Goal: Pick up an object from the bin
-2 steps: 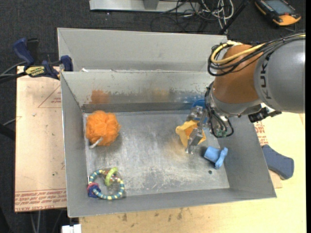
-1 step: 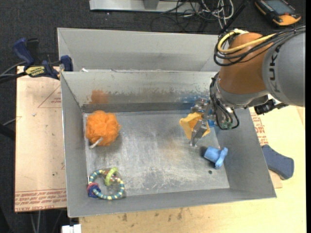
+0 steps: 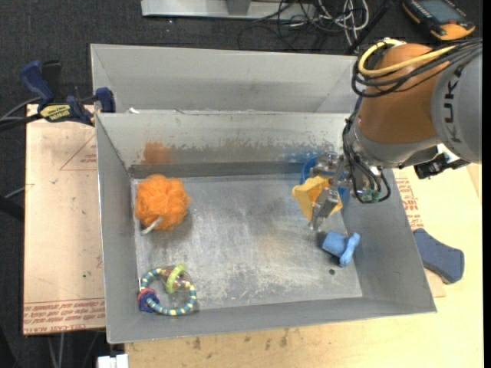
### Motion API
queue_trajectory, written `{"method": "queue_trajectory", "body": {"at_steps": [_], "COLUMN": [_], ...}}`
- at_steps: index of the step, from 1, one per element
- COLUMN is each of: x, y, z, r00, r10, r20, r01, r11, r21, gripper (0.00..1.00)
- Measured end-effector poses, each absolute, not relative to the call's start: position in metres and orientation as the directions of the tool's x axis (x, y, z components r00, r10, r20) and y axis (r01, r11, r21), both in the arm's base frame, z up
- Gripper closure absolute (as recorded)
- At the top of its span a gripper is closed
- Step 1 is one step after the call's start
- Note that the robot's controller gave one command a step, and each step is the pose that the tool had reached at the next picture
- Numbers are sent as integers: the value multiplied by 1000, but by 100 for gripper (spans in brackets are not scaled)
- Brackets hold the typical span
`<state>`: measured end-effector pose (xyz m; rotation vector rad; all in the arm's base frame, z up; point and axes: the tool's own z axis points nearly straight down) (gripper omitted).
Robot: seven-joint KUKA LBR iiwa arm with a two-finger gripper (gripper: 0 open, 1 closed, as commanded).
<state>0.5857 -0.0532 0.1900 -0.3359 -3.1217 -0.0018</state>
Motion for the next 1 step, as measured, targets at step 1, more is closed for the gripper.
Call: {"method": "queue_trajectory", "body": {"at_steps": [1], "x": [602], "y": [-50], "z": [211], "r00": [-976], "r10": [216], "r20": [-4], "r01": [216], "r11": [976], "r21": [1], "gripper": [100]}}
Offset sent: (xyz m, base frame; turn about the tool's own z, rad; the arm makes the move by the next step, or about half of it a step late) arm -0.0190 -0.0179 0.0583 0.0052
